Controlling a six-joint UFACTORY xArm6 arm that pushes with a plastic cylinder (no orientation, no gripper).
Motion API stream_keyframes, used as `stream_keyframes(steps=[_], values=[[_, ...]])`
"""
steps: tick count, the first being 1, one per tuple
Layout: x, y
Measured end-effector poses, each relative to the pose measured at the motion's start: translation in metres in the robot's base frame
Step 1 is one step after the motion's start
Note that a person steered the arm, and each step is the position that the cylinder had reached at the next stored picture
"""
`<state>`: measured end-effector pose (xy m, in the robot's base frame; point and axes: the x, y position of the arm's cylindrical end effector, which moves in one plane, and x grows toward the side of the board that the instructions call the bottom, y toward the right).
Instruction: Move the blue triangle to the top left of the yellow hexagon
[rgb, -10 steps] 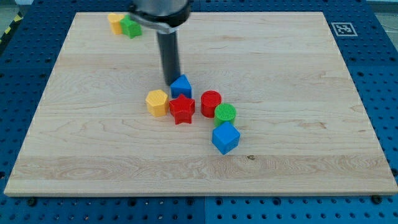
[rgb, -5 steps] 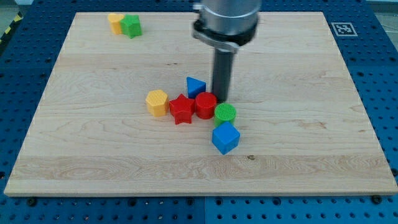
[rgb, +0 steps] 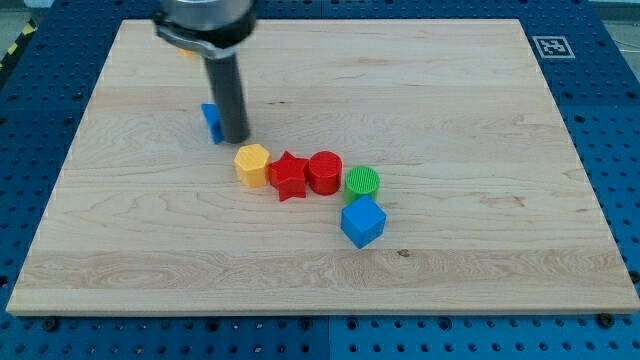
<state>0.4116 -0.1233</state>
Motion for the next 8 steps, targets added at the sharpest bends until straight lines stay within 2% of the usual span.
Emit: stream_keyframes(steps=[1,2,3,6,7,8], values=[[-0.007,-0.012],[-0.007,0.035],[-0.007,0.038],[-0.006,-0.049],[0.008,-0.054],[0.047,-0.054]])
